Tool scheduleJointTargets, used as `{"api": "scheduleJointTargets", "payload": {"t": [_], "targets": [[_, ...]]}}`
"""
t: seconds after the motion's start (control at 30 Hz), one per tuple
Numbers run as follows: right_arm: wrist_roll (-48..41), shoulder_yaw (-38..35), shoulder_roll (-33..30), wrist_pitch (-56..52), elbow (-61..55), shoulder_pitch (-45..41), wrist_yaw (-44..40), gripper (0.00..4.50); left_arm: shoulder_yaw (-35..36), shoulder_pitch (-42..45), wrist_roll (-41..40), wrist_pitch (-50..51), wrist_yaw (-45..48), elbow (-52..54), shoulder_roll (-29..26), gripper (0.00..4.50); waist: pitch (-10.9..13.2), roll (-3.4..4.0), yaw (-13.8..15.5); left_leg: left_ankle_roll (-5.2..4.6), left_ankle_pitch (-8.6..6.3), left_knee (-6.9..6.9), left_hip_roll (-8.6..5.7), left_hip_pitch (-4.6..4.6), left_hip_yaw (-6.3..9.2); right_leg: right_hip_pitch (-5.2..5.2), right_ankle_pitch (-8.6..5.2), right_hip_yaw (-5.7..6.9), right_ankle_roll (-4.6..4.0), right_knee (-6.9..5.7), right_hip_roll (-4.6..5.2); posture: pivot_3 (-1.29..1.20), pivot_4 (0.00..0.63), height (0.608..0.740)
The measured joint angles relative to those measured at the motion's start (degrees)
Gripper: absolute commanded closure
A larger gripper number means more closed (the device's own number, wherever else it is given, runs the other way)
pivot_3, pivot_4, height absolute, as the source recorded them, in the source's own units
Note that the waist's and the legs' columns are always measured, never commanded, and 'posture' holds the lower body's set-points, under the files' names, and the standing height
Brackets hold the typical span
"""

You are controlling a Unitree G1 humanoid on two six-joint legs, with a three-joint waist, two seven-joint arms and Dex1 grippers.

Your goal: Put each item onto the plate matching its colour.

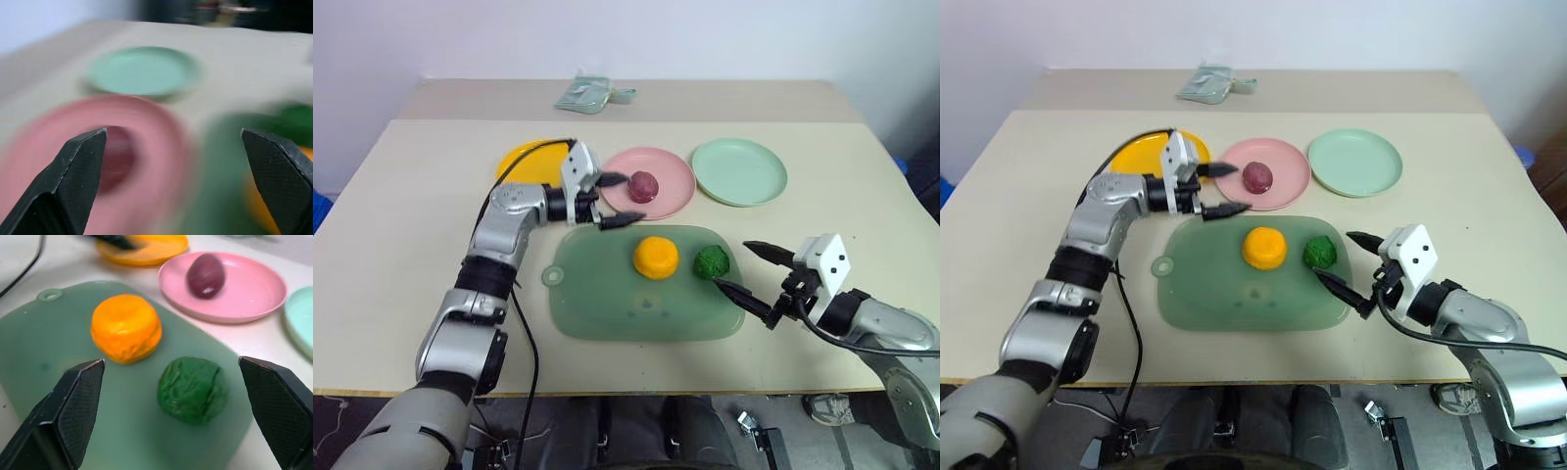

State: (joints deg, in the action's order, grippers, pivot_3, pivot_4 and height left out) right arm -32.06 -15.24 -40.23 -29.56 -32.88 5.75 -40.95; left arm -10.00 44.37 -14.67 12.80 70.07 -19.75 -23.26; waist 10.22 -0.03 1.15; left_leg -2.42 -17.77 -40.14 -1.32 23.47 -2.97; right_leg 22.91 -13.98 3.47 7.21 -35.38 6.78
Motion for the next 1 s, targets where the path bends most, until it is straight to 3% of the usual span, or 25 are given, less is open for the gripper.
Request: {"api": "scheduleJointTargets", "payload": {"t": [0.23, 0.33, 0.43, 0.6, 0.77, 0.9, 1.0], "targets": [[-0.14, -0.88, -0.54, 0.0, 0.03, 0.47, -0.88, 0.0, -9.04, -1.96, 5.04, -1.26, 2.35, 5.91, 0.07, 0.01, -0.01, 0.01, 1.03, -0.05, -0.02, -0.03, -0.02, -0.08, 0.01, -0.08, 0.02, -0.03, 0.0, 0.04, -0.01, 0.0, 0.15, 0.74], [-0.14, -0.85, -0.44, 0.0, 0.02, 0.53, -0.5, 0.0, -9.61, -1.8, 6.92, -3.1, 1.06, 5.32, 0.77, 0.84, -0.01, 0.01, 1.05, -0.07, -0.03, -0.02, -0.02, -0.08, 0.01, -0.09, 0.02, -0.02, 0.0, 0.04, -0.02, 0.0, 0.15, 0.74], [-0.16, -0.84, -0.15, -0.01, -0.05, 0.86, 0.02, 0.0, -9.42, -1.4, 7.48, -3.74, -0.02, 4.64, 1.03, 2.19, -0.03, 0.01, 1.09, -0.09, -0.04, -0.03, -0.02, -0.09, 0.02, -0.11, 0.02, -0.03, 0.01, 0.03, -0.02, 0.0, 0.15, 0.74], [-0.19, -0.73, -0.1, -0.07, -0.63, 0.97, 0.45, 0.0, -7.53, -1.57, 7.13, -2.7, -4.21, 3.89, 1.89, 2.19, -0.03, 0.01, 1.01, -0.09, -0.04, -0.03, -0.01, -0.09, 0.03, -0.09, 0.02, -0.03, 0.01, 0.02, -0.02, 0.0, 0.15, 0.74], [-0.21, -0.56, -0.1, -0.41, -0.64, 0.21, 1.11, 0.0, 6.8, 0.0, 2.67, 0.42, -18.09, -0.62, 2.21, 2.19, -0.02, -0.01, 0.91, -0.08, -0.03, -0.02, 0.01, -0.07, 0.04, 0.01, 0.02, -0.04, 0.01, -0.05, -0.02, 0.0, 0.15, 0.74], [-0.22, 0.08, -0.11, -0.51, -0.61, -0.58, 1.08, 0.0, 13.73, 1.84, 0.96, 1.26, -23.41, -4.13, -0.34, 2.19, -0.02, -0.01, 0.98, -0.09, -0.03, -0.02, -0.02, -0.07, 0.01, -0.03, 0.02, -0.03, 0.02, -0.04, -0.01, 0.0, 0.15, 0.74], [-0.16, 1.18, -0.11, -0.5, 0.02, -1.03, 0.69, 0.0, 16.42, 0.25, -2.47, 4.02, -20.65, -3.57, -2.22, 1.38, -0.02, -0.01, 1.14, -0.08, -0.03, -0.02, -0.03, -0.06, 0.02, -0.05, 0.02, -0.02, 0.02, -0.04, -0.01, 0.0, 0.15, 0.74]]}}
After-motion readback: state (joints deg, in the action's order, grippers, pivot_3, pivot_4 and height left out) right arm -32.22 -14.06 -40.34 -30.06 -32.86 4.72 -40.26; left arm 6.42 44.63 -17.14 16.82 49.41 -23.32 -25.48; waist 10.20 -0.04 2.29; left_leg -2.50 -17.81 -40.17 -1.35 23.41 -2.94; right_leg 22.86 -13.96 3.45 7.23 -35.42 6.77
